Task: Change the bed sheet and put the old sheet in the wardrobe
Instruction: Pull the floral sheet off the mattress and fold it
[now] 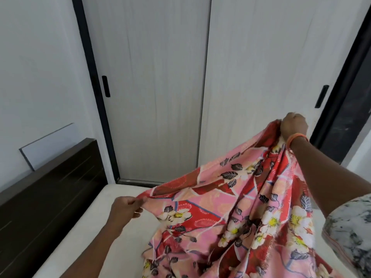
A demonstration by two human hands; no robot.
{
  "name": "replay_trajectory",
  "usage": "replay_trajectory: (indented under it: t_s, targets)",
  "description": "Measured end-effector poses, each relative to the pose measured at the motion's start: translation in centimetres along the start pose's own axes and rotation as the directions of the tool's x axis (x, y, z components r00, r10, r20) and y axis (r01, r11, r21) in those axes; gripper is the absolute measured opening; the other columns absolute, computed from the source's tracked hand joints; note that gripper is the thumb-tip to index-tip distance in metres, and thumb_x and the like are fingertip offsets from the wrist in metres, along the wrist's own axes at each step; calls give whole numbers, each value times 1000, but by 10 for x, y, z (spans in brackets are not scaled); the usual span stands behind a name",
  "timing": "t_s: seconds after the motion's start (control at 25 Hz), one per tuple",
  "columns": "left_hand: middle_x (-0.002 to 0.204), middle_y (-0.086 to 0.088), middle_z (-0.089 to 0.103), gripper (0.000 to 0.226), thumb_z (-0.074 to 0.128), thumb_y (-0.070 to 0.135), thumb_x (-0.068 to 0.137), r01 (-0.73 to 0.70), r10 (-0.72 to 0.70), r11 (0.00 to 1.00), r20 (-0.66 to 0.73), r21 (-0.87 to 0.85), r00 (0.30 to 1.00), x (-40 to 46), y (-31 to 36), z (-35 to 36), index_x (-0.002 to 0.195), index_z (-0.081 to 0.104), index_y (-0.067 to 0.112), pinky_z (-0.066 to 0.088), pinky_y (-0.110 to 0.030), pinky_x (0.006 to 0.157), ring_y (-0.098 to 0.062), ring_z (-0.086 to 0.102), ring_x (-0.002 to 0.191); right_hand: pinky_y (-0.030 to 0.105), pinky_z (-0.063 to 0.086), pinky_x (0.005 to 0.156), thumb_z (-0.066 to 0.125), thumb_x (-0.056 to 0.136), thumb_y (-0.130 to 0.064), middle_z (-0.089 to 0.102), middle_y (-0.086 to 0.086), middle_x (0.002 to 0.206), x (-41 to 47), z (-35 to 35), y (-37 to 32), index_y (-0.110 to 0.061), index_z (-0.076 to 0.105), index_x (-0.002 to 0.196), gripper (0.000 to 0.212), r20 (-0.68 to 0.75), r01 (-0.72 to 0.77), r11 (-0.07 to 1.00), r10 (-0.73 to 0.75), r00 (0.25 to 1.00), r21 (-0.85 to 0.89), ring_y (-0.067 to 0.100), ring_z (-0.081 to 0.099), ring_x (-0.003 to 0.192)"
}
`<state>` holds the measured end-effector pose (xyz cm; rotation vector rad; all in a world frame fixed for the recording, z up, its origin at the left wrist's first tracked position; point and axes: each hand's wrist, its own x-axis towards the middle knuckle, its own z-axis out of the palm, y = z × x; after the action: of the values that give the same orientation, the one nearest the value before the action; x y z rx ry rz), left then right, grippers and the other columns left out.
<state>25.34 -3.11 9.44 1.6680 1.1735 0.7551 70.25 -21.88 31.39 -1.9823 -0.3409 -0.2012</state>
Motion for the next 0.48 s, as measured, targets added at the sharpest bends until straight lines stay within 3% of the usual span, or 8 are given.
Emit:
replay_trajectory:
  t_s: [0.12,0.2,0.28,0.4,0.48]
  targets:
    - [56,-6,62,35,81,36,75,-24,10,989,-102,-145,995,8,32,7,62,71,5,52,-38,68,-24,60,63,38,48,89,59,89,-23,65,29,113,20,13,9,7,69,107,36,132,-12,1000,9,991,18,41,60,110]
    - [60,-8,67,30,81,32,77,-69,54,989,-117,-134,992,4,52,19,64,71,7,56,-42,72,-29,65,65,35,47,83,54,83,-20,66,30,105,11,11,23,5,70,99,34,77,0,999,-3,997,39,41,62,102]
    - [69,-11,72,24,79,25,80,-87,67,985,-138,-148,988,-2,65,30,66,71,7,60,-43,75,-32,71,74,36,47,82,49,92,-16,66,30,105,4,8,49,0,70,100,28,23,24,999,-25,999,27,43,61,98]
    - [81,-17,74,18,79,18,80,-33,14,961,-72,-275,997,-9,75,47,74,73,2,60,-45,79,-36,73,83,37,46,81,48,99,-29,66,30,104,-2,1,88,-4,70,105,34,75,-43,999,41,996,26,43,61,98]
    - [84,-20,74,20,78,16,81,7,-8,948,-3,-318,1000,-17,83,65,77,72,-3,61,-45,78,-37,73,85,35,41,73,49,97,-34,63,29,89,-10,0,104,-1,68,89,39,107,-72,996,66,992,55,39,61,91]
